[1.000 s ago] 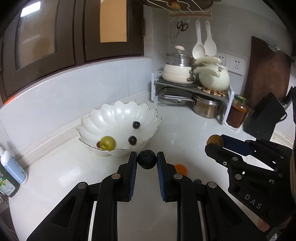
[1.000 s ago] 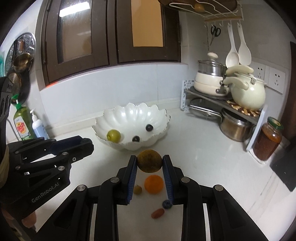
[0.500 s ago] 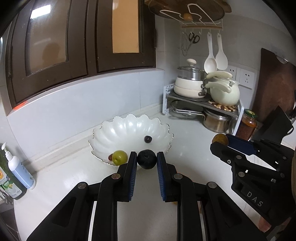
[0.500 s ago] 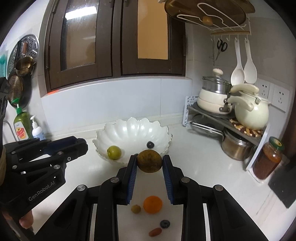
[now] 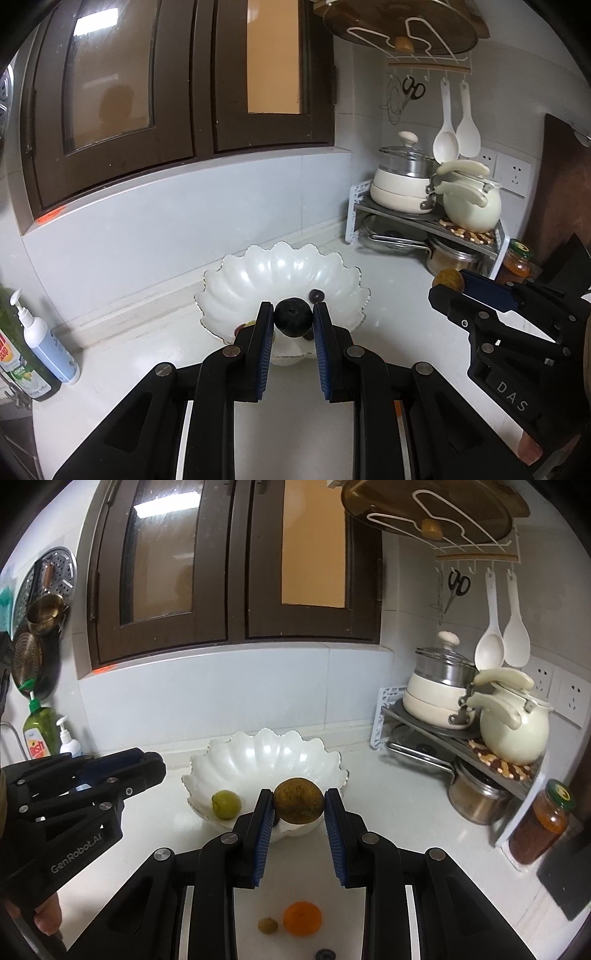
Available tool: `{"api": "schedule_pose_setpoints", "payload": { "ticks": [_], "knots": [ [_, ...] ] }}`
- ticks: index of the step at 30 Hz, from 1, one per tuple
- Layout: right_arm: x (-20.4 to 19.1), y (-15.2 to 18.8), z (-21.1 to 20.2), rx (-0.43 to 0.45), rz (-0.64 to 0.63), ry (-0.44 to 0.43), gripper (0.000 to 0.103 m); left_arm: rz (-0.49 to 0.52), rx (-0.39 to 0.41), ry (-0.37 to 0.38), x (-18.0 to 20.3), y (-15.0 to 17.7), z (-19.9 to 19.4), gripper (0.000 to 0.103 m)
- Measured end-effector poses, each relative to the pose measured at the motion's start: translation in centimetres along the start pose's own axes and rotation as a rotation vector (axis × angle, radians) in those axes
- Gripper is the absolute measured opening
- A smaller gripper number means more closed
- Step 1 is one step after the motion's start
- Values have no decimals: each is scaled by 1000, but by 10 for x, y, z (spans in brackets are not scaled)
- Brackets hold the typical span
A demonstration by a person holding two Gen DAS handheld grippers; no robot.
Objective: Organize fruits
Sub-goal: 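Carry the blueberry and brown round fruit with both tools over the white bowl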
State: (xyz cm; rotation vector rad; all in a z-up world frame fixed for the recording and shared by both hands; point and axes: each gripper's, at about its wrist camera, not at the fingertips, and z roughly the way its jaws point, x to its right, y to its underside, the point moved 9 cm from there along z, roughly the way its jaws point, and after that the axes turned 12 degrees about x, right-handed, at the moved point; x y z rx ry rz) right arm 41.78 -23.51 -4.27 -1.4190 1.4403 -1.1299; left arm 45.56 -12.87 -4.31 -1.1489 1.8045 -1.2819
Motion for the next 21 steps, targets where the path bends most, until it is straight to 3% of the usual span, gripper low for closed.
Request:
{"api": "schedule_pose_setpoints", "payload": {
  "ticks": [21],
  "knots": [
    [-13, -18, 70, -72, -18, -55, 30, -6, -45, -44, -27, -16, 51, 22]
  ]
}}
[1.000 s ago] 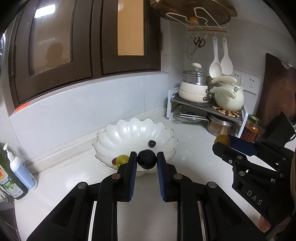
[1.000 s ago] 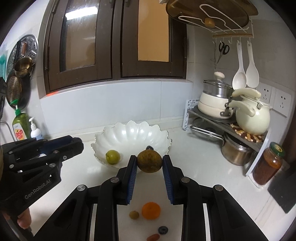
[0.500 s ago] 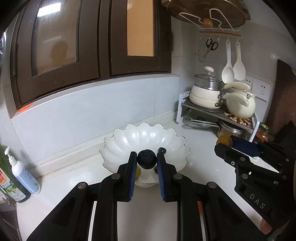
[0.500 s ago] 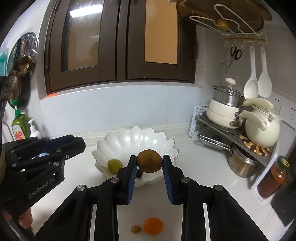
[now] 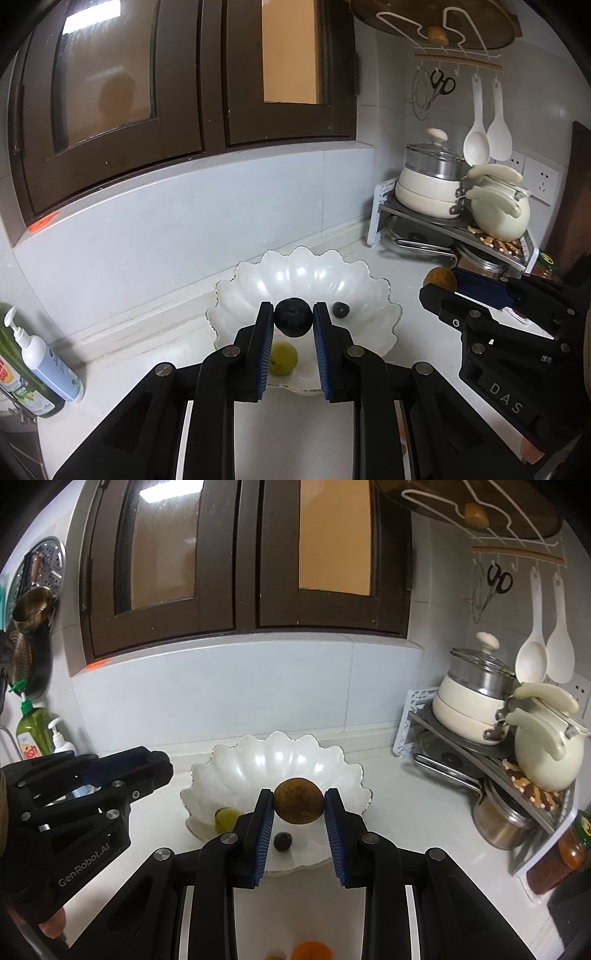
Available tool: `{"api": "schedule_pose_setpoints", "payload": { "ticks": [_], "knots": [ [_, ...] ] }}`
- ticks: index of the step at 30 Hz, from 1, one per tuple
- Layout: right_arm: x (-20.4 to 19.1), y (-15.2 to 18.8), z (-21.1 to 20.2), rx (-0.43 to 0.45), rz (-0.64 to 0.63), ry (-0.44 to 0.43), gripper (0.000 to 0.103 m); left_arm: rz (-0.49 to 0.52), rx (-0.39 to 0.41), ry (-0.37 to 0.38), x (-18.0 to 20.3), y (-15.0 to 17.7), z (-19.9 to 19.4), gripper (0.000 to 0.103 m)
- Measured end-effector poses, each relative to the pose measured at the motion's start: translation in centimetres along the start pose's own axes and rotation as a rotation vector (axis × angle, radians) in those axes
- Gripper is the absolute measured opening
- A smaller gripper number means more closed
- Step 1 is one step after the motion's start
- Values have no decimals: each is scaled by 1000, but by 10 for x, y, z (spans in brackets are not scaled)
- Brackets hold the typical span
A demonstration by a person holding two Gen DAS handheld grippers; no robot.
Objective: Organize fruits
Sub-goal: 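Carry the blueberry and brown round fruit with both tools over the white bowl, then open both tools releasing the blueberry and brown fruit into the bowl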
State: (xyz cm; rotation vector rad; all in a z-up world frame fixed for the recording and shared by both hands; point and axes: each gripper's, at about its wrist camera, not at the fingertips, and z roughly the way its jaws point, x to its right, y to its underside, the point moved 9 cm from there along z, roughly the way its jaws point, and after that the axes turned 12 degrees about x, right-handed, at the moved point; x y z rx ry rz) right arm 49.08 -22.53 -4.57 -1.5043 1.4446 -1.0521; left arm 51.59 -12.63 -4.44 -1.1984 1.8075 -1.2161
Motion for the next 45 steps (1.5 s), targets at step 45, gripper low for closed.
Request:
{"api": "schedule_pose_setpoints", "payload": {
  "ticks": [45],
  "knots": [
    [20, 44, 169, -403, 86, -49, 30, -22, -353, -40, -38, 34, 159, 22]
  ]
}}
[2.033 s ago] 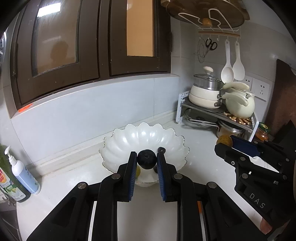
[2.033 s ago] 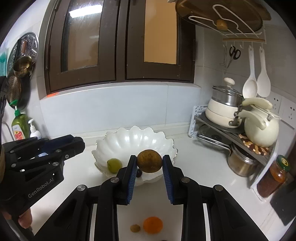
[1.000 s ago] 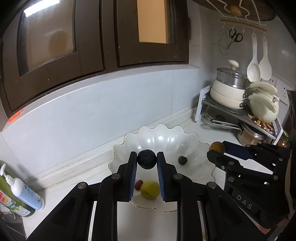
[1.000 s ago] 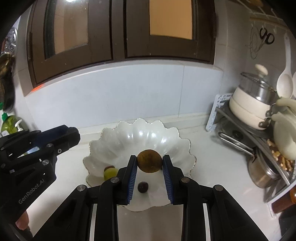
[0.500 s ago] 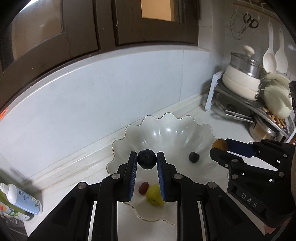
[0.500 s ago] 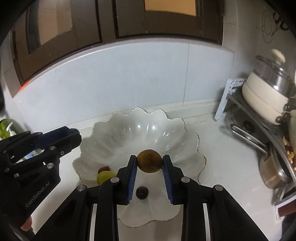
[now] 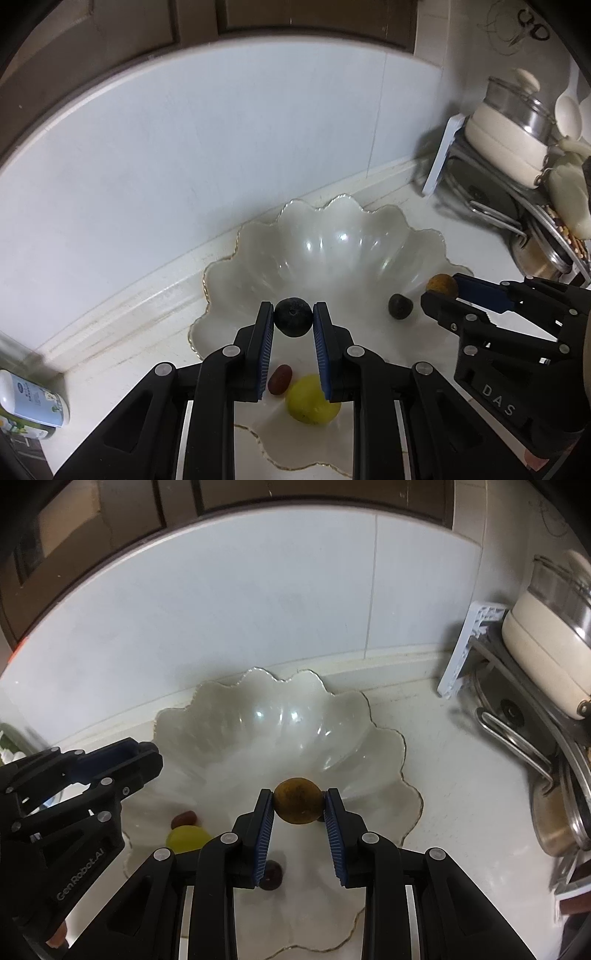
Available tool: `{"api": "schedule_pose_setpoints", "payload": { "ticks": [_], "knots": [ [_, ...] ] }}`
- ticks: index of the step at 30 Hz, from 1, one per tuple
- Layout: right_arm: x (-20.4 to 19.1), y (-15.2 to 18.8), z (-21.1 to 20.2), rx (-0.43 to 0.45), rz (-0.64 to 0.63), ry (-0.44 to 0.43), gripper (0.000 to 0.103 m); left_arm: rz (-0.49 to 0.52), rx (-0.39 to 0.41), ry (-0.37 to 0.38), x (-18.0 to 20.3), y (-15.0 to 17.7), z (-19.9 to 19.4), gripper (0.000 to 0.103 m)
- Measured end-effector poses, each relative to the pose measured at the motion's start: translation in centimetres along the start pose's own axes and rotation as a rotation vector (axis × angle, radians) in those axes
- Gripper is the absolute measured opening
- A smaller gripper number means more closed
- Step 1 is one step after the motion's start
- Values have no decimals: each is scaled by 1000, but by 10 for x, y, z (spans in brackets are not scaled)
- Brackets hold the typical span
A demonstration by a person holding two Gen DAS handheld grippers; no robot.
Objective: Organize fruits
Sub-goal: 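Open both tools releasing the blueberry and brown fruit into the bowl, then withdraw both tools from the bowl toward the remaining fruits on the counter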
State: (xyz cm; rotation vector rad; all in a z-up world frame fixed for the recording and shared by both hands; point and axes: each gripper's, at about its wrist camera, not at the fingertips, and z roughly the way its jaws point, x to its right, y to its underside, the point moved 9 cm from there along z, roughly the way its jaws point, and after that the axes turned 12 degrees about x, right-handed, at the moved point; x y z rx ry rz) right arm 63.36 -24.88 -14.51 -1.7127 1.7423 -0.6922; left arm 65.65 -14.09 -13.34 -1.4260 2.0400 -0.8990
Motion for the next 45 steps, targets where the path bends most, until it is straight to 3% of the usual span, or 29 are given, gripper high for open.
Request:
{"api": "schedule_pose_setpoints", "payload": {
  "ticks": [10, 12, 14, 18, 25, 40, 45],
  "knots": [
    [7, 12, 20, -73, 9, 5, 31, -24, -90, -7, -1, 10, 25, 23],
    [9, 11, 21, -75, -6, 17, 32, -21, -91, -19, -3, 11, 25, 28],
    [9, 11, 20, -73, -13, 24, 36, -21, -85, -32, -4, 11, 24, 43],
    [11, 11, 17, -73, -10, 23, 40, -23, -79, -48, -7, 11, 18, 43],
    [15, 8, -5, -33, -1, 28, 40, -2, -48, -75, -5, 7, -5, 43],
    [14, -6, -76, 107, -13, 27, 40, 4, 95, -108, 1, -7, -78, 43],
    [12, -6, -95, 139, -4, 17, 40, 1, 117, -85, 8, -6, -95, 43]
  ]
}}
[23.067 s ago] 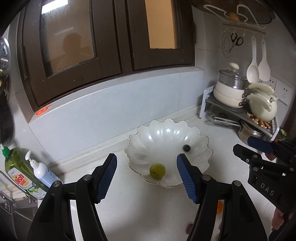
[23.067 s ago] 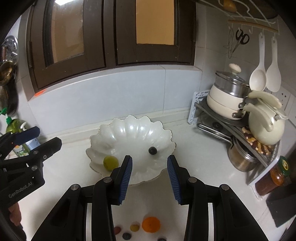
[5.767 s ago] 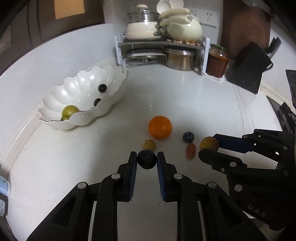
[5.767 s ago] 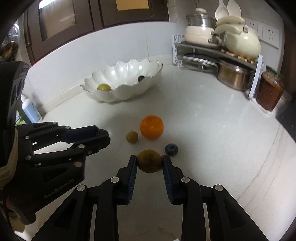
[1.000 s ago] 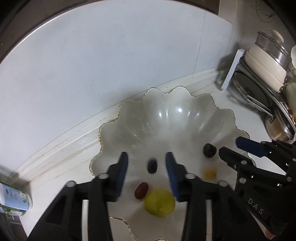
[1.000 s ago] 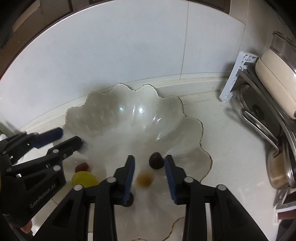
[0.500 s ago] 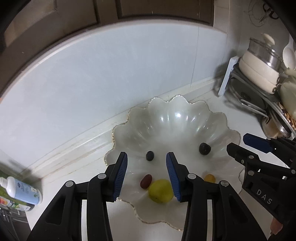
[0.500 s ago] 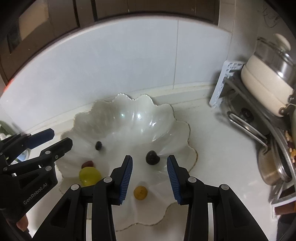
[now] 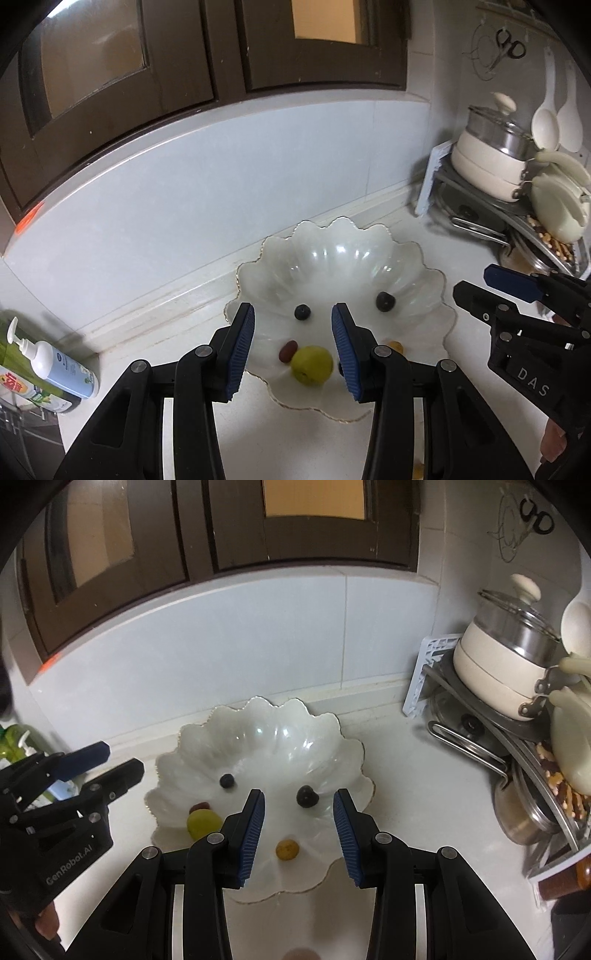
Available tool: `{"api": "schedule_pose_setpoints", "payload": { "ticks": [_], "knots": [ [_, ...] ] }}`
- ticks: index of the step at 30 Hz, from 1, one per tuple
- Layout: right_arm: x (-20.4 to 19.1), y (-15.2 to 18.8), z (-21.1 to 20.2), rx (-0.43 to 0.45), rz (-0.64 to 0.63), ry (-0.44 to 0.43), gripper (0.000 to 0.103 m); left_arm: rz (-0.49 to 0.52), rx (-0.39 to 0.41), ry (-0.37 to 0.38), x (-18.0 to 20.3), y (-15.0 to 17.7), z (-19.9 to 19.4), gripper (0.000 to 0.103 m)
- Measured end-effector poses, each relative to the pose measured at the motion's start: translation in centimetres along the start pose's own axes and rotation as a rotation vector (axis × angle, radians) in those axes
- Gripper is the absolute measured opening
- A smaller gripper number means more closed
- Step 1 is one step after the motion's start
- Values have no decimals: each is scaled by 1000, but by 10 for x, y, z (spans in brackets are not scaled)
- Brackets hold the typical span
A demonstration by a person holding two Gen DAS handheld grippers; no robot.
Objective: Organize fruits
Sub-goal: 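Withdraw both tools from the bowl toward the remaining fruits on the counter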
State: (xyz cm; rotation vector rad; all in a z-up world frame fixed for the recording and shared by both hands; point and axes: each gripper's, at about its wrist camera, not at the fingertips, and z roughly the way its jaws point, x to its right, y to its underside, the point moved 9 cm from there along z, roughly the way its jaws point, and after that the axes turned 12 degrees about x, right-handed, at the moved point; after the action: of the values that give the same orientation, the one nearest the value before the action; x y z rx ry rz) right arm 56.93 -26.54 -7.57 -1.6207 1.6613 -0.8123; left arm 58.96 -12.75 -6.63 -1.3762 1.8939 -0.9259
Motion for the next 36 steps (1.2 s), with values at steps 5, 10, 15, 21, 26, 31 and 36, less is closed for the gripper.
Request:
{"api": "schedule_pose_setpoints", "payload": {
  "ticks": [5, 10, 15, 21, 26, 31, 36],
  "knots": [
    [-2, 1, -20, 32, -13, 14, 40, 11, 32, 0, 5, 0, -18, 43],
    [-4, 3, -40, 61, -11, 18, 40, 10, 61, 20, 10, 2, -39, 43],
    [-5, 5, -60, 90, -8, 21, 40, 16, 91, 39, 17, 2, -59, 43],
    [-6, 9, -86, 122, 3, 19, 40, 19, 127, 77, 28, 2, -83, 43],
    [-5, 12, -105, 150, 16, 22, 40, 23, 154, 104, 37, 3, -99, 43],
    [-1, 18, -123, 174, 19, 35, 40, 27, 182, 131, 45, 5, -116, 43],
    [2, 22, -141, 201, 20, 56, 40, 42, 215, 144, 50, 8, -132, 43]
  ]
}}
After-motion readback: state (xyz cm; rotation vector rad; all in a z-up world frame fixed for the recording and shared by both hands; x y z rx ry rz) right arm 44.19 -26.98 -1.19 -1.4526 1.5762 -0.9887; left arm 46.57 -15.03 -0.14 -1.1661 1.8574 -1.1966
